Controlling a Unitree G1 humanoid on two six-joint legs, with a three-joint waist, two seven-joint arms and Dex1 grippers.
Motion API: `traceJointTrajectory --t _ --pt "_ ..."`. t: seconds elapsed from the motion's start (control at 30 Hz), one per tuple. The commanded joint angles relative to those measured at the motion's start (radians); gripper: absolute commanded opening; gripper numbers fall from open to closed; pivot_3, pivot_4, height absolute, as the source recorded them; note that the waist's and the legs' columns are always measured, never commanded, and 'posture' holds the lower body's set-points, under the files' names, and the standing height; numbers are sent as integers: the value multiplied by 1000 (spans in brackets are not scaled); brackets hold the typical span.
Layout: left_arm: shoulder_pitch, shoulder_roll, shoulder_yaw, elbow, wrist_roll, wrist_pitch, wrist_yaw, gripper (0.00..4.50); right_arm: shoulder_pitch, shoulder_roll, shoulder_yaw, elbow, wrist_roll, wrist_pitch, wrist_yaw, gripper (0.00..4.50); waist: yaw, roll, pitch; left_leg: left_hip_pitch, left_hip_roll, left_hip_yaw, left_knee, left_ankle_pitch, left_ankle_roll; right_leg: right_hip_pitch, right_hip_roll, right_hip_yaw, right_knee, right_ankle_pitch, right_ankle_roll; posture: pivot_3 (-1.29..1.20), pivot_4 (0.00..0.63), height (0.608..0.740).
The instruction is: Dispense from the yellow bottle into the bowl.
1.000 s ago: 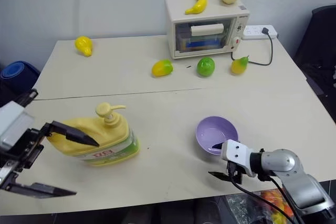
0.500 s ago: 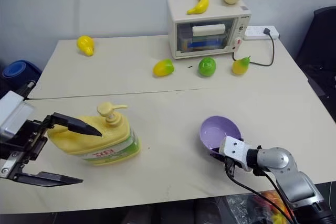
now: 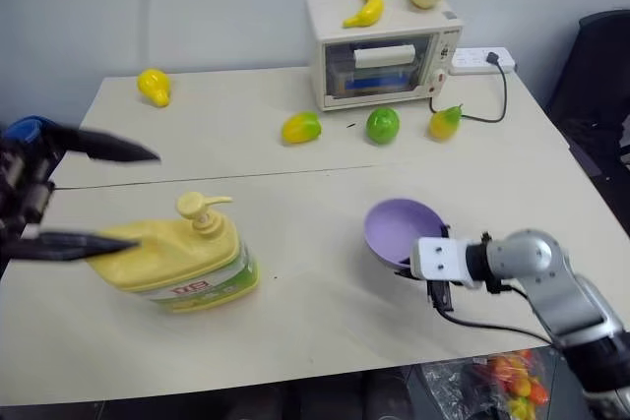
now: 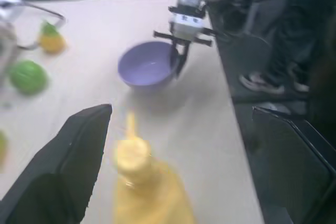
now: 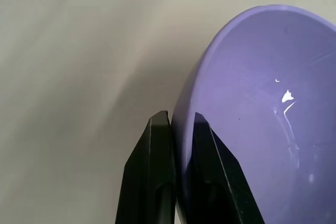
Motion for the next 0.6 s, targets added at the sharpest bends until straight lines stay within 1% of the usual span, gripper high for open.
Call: traceJointTrajectory --t 0.03,0.17,0.27,0.37,0.6 --pt "-117 9 -69 109 21 -1 26 4500 -186 65 69 -21 34 76 73 11 -8 -1 0 1 0 0 0 0 0 -1 0 0 0 0 0 0 150 740" --pt "-185 -15 -128 146 59 -11 26 4500 -381 202 161 26 1 227 54 11 -14 -1 0 -2 0 1 1 0 -1 -8 0 1 4 0 0 0 150 740" --pt "-187 -28 -151 129 75 -16 9 4500 -474 294 218 51 -28 263 40 11 -12 -1 0 -7 0 2 1 1 -1 -14 0 0 6 0 0 0 150 740" --pt "-181 -42 -165 107 83 -16 -13 3954 -545 363 264 58 -37 272 53 0 -12 -1 0 -9 0 2 2 0 -1 -15 0 -2 5 0 0 0 150 740" --pt "-176 -44 -160 103 81 -3 -59 1726 -607 386 304 59 -47 259 106 0 -13 -1 0 -9 0 3 3 0 -2 -15 0 -3 5 0 0 0 150 740"
